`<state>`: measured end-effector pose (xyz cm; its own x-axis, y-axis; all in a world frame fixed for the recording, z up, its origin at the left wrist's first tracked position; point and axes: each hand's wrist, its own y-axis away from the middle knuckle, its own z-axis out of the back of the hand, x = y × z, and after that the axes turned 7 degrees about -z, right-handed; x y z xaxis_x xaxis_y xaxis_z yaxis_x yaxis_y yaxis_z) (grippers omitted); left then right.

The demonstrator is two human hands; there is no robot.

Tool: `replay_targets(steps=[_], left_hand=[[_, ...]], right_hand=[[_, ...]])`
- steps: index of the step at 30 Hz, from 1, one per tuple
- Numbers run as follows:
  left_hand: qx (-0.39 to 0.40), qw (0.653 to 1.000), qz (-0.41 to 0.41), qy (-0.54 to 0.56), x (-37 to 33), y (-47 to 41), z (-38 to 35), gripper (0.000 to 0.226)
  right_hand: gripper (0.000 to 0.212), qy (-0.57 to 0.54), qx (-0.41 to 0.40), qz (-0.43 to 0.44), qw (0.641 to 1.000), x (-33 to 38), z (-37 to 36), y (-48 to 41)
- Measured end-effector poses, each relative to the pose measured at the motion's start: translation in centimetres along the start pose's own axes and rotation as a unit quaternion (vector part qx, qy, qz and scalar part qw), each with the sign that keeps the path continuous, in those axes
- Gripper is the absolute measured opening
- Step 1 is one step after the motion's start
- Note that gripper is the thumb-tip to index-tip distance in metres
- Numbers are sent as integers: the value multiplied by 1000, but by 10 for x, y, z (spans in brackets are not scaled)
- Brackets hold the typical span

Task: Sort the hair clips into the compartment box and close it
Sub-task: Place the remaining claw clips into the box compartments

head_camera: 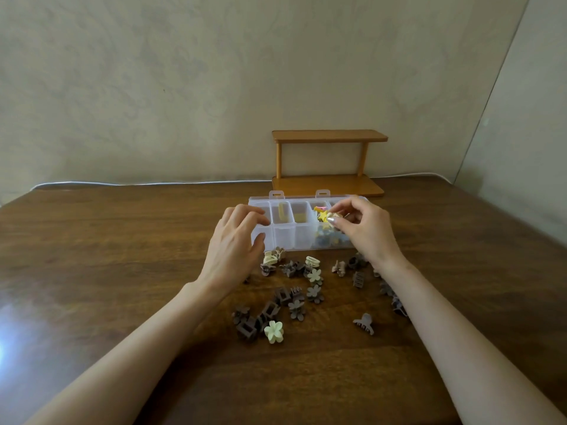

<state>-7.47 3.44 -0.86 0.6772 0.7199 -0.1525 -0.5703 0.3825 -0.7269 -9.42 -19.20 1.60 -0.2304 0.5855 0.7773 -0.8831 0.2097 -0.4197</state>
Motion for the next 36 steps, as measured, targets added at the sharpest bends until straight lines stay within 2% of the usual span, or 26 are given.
replay_targets(steps=[5,11,14,17,20,27,30,33,36], left_hand=[[19,999,-31,13,-3,1,1,18],[43,998,-47,21,-2,2,0,18],[32,999,-32,11,3,1,-1,27],[83,996,-37,-10,8,1,-4,42],[143,989,-39,-24,10,3,-10,51],[159,985,-43,-43,9,-4,-8,53],[134,989,-45,-35,3,-3,-11,52],[96,990,-99,-1,-19,-7,-11,43],[169,976,-132,39,-52,-19,-17,41]], right_hand=[[7,9,-18,40,999,12,-11,-13],[17,92,27,63,993,20,-26,-29],[14,86,9,65,994,16,-17,-26],[11,67,4,67,995,8,-4,-17],[12,63,9,56,996,0,4,-6],[13,37,17,23,999,-10,17,4],[14,22,39,1,999,-14,21,6],[14,28,41,-11,999,-20,25,4],[14,35,37,-17,999,-24,27,2]])
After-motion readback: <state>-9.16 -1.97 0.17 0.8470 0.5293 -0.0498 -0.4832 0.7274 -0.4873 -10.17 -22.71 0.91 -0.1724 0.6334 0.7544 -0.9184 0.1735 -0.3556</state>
